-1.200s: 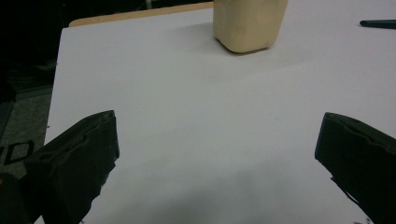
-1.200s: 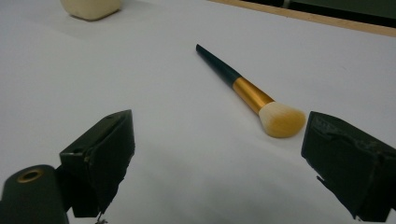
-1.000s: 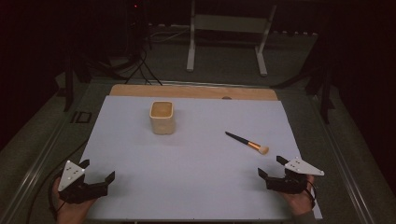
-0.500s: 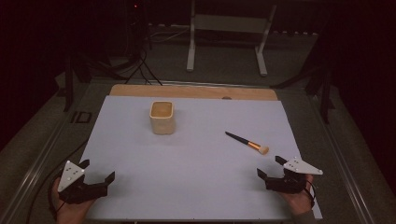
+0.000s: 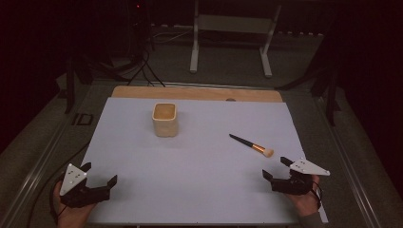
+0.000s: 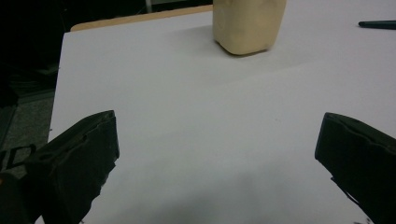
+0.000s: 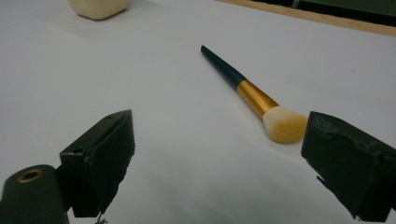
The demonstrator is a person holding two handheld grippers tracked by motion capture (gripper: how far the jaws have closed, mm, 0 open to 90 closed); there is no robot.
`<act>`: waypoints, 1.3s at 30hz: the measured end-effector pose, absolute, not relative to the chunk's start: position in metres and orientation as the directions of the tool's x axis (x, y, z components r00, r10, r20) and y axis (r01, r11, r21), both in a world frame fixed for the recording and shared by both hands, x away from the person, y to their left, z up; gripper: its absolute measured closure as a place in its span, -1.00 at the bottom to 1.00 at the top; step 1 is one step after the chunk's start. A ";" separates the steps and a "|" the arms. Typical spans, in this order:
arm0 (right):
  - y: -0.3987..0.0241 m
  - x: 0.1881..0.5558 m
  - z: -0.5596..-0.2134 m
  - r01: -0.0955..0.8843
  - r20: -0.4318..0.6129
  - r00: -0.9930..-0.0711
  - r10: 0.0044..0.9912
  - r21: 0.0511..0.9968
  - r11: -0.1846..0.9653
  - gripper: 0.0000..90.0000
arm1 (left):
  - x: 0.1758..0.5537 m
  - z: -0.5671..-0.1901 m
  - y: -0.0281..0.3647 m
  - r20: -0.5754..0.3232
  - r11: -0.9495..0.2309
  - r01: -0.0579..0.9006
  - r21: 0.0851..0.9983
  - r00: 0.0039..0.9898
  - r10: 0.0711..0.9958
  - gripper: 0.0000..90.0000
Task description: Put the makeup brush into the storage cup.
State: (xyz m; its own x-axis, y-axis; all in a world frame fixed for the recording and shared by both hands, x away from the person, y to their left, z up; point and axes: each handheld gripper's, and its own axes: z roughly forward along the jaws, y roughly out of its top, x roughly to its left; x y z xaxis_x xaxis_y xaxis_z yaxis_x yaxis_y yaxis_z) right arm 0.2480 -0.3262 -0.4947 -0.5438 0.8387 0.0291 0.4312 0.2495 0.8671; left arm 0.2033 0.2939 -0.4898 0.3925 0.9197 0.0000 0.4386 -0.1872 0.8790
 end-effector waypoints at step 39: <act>-0.320 0.311 -0.474 0.407 -0.009 -0.597 0.802 0.859 0.312 -0.72 | 0.202 -0.490 0.294 0.001 -0.183 0.431 0.884 0.389 0.921 -0.98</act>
